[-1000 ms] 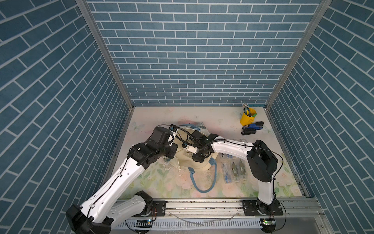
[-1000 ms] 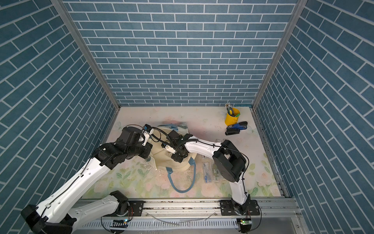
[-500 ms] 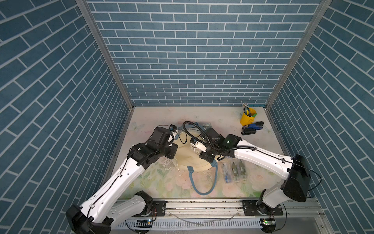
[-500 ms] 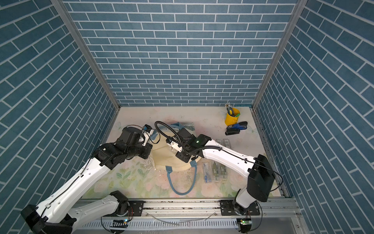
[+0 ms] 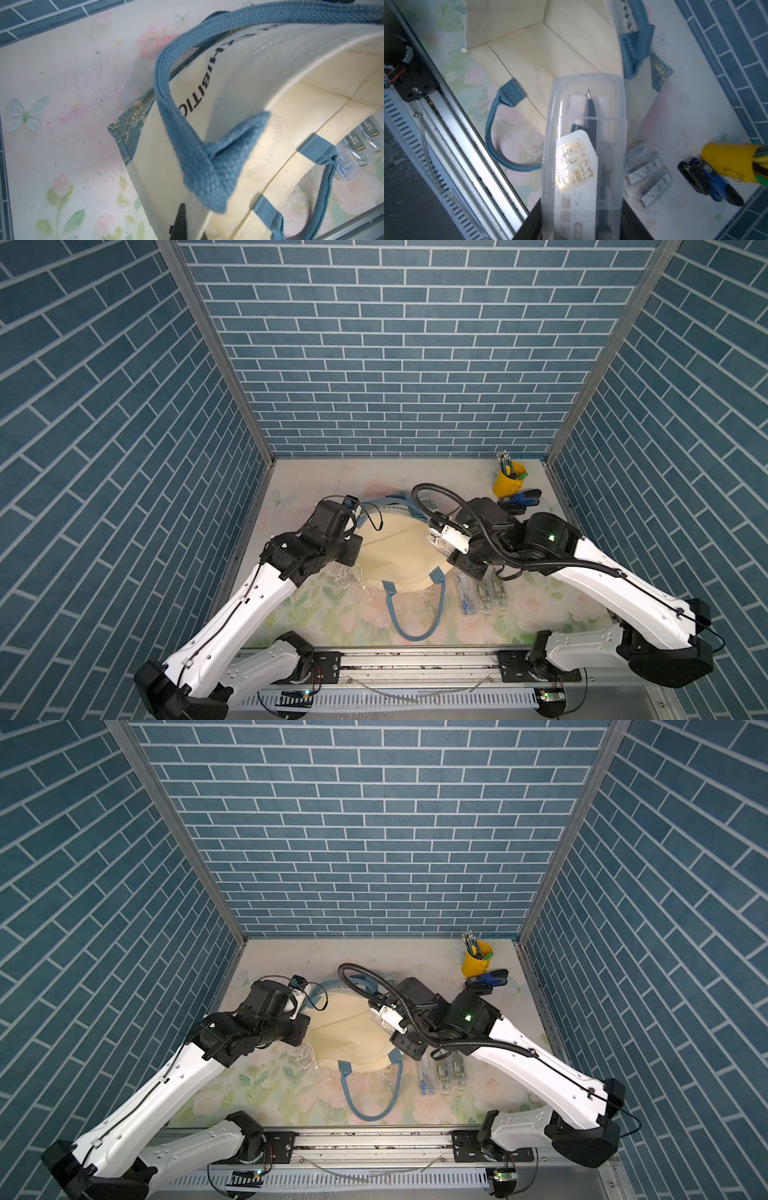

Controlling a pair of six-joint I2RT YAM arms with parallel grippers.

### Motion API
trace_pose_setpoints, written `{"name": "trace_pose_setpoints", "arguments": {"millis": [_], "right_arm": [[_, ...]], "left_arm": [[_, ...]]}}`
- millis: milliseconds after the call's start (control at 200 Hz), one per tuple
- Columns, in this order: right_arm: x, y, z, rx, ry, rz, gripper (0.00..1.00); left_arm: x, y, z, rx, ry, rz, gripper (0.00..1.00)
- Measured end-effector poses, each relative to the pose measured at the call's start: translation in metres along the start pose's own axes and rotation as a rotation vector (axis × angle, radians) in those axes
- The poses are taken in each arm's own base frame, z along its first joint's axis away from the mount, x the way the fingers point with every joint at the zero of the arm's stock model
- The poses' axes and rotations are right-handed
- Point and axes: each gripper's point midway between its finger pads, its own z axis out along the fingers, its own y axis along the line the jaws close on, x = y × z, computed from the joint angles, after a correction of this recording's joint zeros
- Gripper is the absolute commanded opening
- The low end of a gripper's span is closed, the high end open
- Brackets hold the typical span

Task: Take out the compass set from the canvas bag
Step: Place the compass set at the center of the board.

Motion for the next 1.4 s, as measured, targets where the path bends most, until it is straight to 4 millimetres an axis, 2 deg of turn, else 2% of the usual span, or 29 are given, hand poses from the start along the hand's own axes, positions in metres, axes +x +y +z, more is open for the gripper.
{"name": "trace_pose_setpoints", "arguments": {"millis": [125, 255, 370, 460, 555, 635, 745, 860, 1005, 1400], "right_arm": [[0.019, -0.056, -0.015, 0.131, 0.029, 0.145, 0.24], [0.049, -0.097, -0.015, 0.218, 0.126, 0.277, 0.24], [0.079, -0.125, -0.005, 0.257, 0.222, 0.4, 0.24], [0.119, -0.137, 0.014, 0.262, 0.356, 0.489, 0.24], [0.163, -0.135, 0.041, 0.21, 0.52, 0.561, 0.25], [0.197, -0.122, 0.063, 0.134, 0.647, 0.599, 0.25], [0.225, -0.1, 0.082, 0.028, 0.763, 0.613, 0.25], [0.237, -0.087, 0.094, -0.045, 0.817, 0.628, 0.25], [0.248, -0.085, 0.103, -0.081, 0.852, 0.653, 0.23], [0.266, -0.077, 0.096, -0.072, 0.863, 0.678, 0.26]], "left_arm": [[-0.001, -0.001, -0.001, 0.005, -0.004, -0.002, 0.0], [-0.001, -0.002, -0.004, 0.013, -0.011, -0.002, 0.0], [-0.001, -0.002, -0.006, 0.02, -0.019, 0.003, 0.0], [-0.002, -0.003, -0.011, 0.029, -0.032, 0.007, 0.0], [-0.003, -0.004, -0.014, 0.039, -0.045, 0.01, 0.0], [-0.003, -0.005, -0.016, 0.046, -0.049, 0.012, 0.0], [-0.004, -0.005, -0.018, 0.047, -0.055, 0.015, 0.0], [-0.004, -0.005, -0.019, 0.048, -0.062, 0.019, 0.0], [-0.005, -0.006, -0.019, 0.051, -0.065, 0.023, 0.0], [-0.005, -0.006, -0.022, 0.057, -0.077, 0.026, 0.0]]}}
